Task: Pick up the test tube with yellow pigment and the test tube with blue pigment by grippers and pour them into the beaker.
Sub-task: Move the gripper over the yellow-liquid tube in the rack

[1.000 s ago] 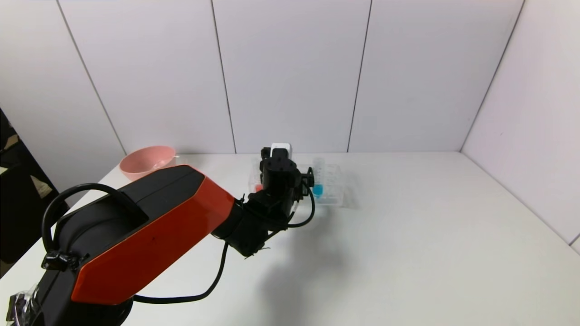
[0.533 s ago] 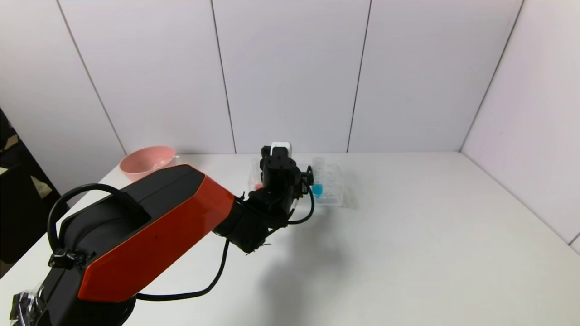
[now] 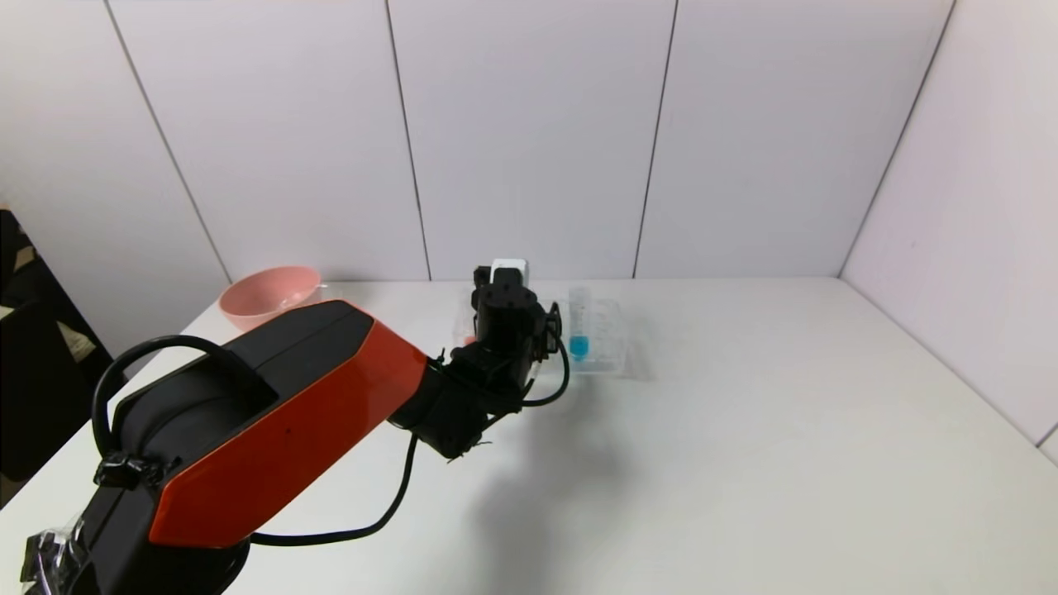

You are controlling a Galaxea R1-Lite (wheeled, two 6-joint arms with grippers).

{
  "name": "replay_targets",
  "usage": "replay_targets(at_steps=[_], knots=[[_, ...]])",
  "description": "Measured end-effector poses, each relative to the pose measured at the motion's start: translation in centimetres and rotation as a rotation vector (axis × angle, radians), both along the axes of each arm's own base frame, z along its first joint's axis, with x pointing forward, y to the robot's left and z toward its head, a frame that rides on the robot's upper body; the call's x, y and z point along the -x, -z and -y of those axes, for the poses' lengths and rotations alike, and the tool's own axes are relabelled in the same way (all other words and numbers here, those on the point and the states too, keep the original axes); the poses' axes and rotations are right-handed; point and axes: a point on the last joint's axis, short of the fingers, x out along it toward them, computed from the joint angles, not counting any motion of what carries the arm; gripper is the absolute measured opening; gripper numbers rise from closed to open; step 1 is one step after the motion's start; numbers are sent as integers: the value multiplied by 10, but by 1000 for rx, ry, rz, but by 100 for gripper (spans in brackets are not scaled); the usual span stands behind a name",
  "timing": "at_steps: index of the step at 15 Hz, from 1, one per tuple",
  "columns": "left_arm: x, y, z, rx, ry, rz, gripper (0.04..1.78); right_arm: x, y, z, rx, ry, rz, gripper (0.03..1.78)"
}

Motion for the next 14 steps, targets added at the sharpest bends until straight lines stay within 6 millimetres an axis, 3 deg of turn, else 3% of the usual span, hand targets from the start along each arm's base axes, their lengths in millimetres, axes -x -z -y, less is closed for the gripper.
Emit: replay_targets(at_steps=[6,14], knots=[[1,1,2,2,10,-3,53,0,0,0,0,0,0,171],[1,2,2,-1,8,-6,53,0,0,0,0,0,0,171]])
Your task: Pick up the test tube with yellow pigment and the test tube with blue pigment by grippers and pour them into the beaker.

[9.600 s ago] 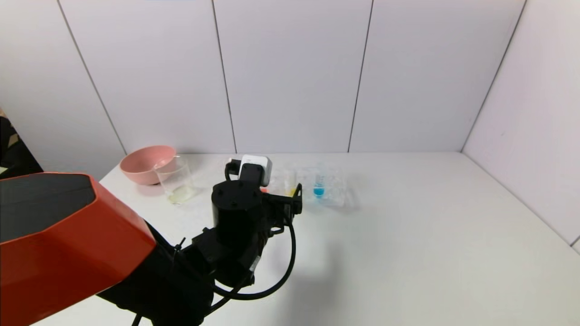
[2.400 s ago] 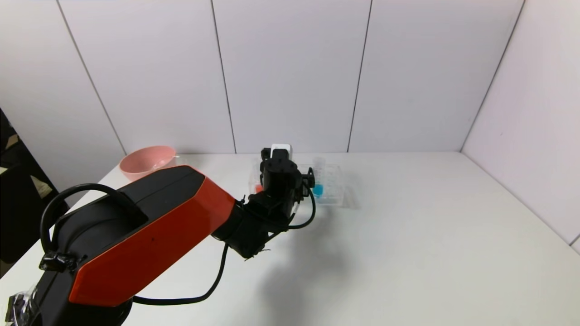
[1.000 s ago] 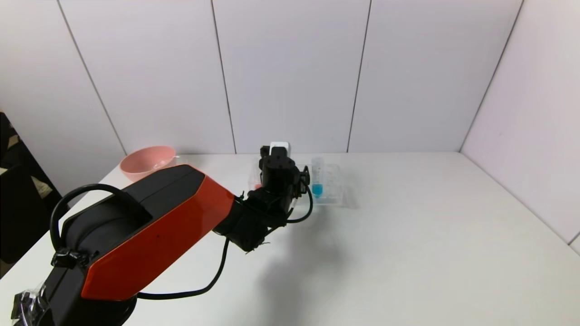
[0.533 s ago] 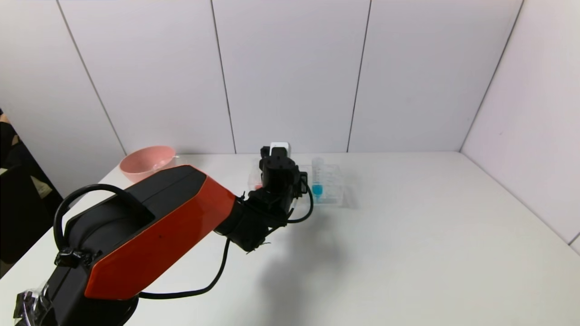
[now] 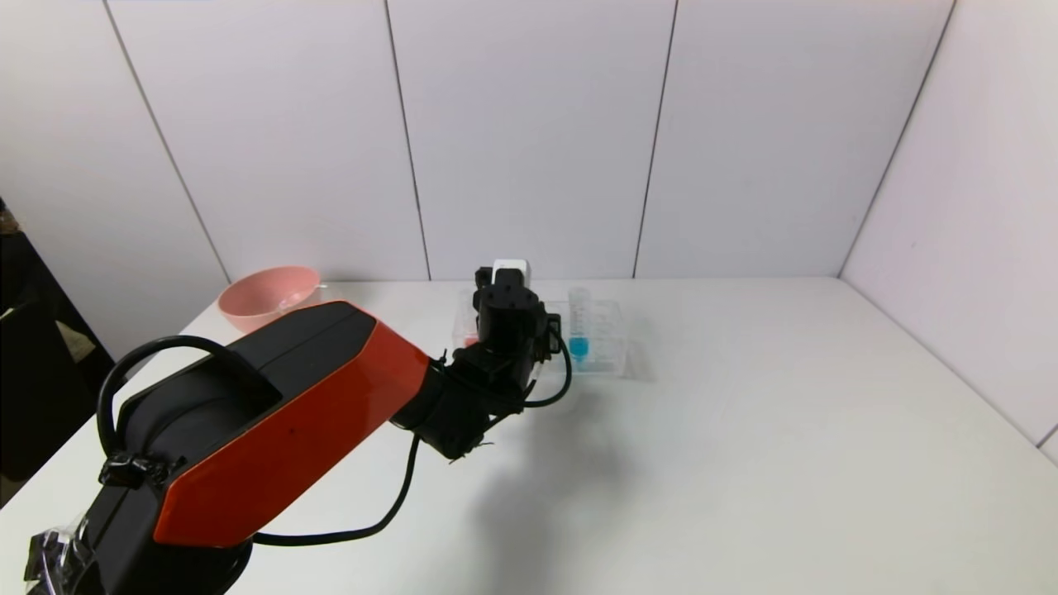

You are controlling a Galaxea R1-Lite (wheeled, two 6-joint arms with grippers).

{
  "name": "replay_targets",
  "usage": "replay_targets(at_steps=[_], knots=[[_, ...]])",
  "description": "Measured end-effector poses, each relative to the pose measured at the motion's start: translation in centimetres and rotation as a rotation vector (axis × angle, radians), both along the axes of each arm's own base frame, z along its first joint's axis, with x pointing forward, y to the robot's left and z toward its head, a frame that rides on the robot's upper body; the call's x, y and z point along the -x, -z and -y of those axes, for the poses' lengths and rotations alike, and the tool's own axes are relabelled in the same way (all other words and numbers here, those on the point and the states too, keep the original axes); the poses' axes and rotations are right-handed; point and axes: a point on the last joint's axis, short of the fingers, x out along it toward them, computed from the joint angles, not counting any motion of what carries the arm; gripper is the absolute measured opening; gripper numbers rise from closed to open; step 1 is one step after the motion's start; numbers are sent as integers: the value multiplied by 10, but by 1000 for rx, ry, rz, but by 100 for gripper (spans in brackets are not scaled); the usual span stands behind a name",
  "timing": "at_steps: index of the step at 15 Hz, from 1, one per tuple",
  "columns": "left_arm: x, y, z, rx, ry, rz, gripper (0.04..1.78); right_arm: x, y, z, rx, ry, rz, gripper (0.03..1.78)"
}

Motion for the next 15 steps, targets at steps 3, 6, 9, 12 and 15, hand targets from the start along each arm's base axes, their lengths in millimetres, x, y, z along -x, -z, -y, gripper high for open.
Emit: replay_targets(at_steps=[3,6,9,12,15], knots=[[0,0,1,0,1,0,53,0,0,0,0,0,0,171],[1,-2,1,1,3,2,53,0,0,0,0,0,0,171],[4,-6,1,1,4,3,53,0,0,0,0,0,0,171],[7,-15,-1,-7,5,-1,53,0,0,0,0,0,0,171],[10,-31,-2,-2,6,15,53,0,0,0,0,0,0,171]])
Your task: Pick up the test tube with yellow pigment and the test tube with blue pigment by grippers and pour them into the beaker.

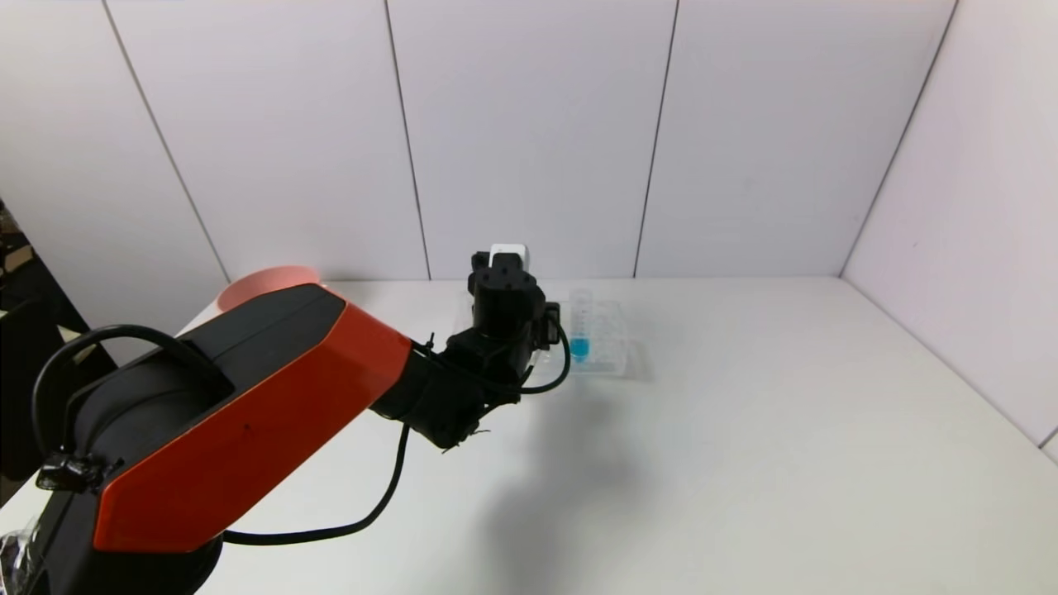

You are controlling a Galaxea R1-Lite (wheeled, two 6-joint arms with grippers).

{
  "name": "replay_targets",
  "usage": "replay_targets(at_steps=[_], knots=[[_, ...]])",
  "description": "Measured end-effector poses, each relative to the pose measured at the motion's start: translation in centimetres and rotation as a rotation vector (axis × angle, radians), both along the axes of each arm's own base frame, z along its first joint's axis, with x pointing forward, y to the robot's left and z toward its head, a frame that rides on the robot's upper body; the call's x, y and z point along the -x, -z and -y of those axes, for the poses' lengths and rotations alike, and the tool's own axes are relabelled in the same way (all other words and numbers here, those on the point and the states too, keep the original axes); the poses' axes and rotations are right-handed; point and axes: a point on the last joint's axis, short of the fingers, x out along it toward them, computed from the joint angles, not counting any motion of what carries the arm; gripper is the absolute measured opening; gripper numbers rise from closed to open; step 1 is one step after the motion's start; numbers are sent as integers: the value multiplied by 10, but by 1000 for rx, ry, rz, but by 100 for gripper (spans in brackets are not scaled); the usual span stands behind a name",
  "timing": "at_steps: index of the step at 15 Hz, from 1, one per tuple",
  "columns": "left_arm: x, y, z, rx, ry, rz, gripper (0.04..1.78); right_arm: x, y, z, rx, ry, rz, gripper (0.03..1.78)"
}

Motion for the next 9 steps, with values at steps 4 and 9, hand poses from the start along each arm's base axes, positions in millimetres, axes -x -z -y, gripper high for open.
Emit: replay_targets(at_steps=[4,9], knots=[[7,-25,2,-7,10,17,53,0,0,0,0,0,0,171],[14,-61,-1,-26,18,84,53,0,0,0,0,0,0,171]])
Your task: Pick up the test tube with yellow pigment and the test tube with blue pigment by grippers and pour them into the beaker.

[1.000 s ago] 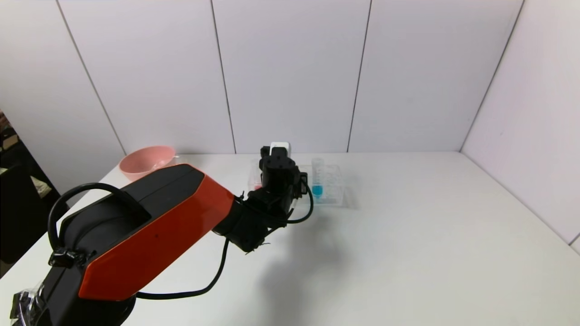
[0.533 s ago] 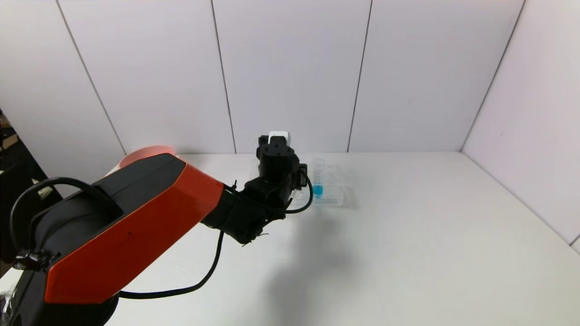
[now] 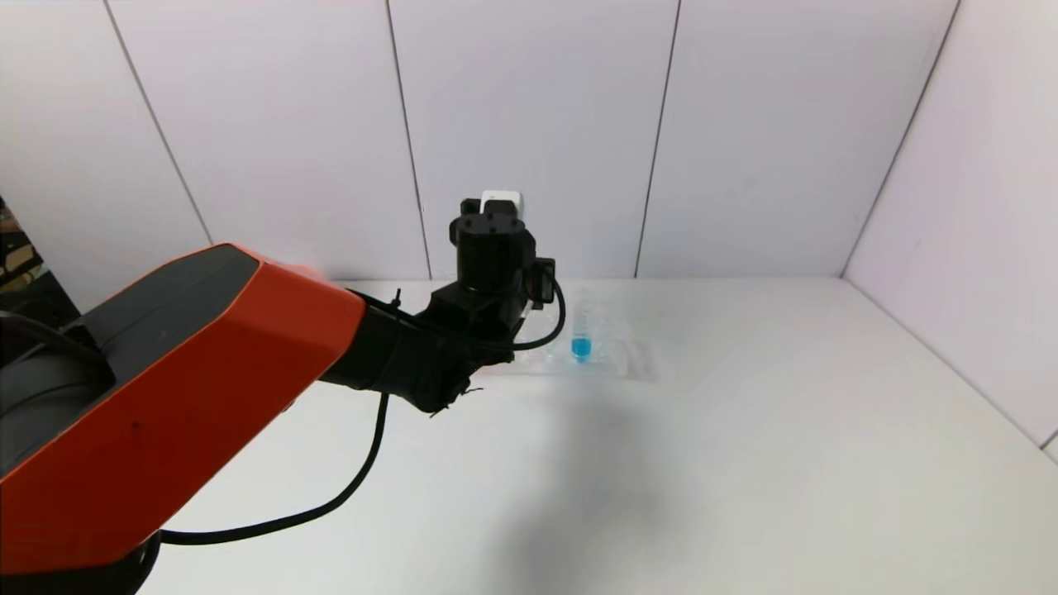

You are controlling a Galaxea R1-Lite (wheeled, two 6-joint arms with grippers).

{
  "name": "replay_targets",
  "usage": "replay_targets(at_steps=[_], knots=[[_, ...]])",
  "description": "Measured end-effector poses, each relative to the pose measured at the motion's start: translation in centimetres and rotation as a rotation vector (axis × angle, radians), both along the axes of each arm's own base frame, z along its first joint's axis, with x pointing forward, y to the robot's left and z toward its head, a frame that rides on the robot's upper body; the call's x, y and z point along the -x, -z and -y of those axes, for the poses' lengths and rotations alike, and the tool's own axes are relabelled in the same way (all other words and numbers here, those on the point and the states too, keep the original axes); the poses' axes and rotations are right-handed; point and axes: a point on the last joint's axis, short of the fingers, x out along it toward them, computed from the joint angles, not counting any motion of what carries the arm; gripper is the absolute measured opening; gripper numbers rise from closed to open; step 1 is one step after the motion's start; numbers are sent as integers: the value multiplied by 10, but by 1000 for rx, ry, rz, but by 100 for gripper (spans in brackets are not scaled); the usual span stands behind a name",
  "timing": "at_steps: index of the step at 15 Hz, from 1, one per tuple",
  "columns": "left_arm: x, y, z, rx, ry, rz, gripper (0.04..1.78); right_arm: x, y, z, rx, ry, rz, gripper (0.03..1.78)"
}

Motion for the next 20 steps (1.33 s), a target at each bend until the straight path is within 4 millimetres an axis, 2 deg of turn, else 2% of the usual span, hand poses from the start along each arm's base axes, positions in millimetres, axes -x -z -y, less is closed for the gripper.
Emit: replay_targets(at_steps=[6,11,14,17,20], knots=[[15,-37,-3,12,17,16,53,0,0,0,0,0,0,171],[33,-77,-20,18,12,23,53,0,0,0,0,0,0,171],[39,-99,-49,10,-31,14,53,0,0,0,0,1,0,171],[43,-118,-89,16,-63,19,53,0,0,0,0,0,0,171],[45,-127,-131,11,-99,5,53,0,0,0,1,0,0,171]])
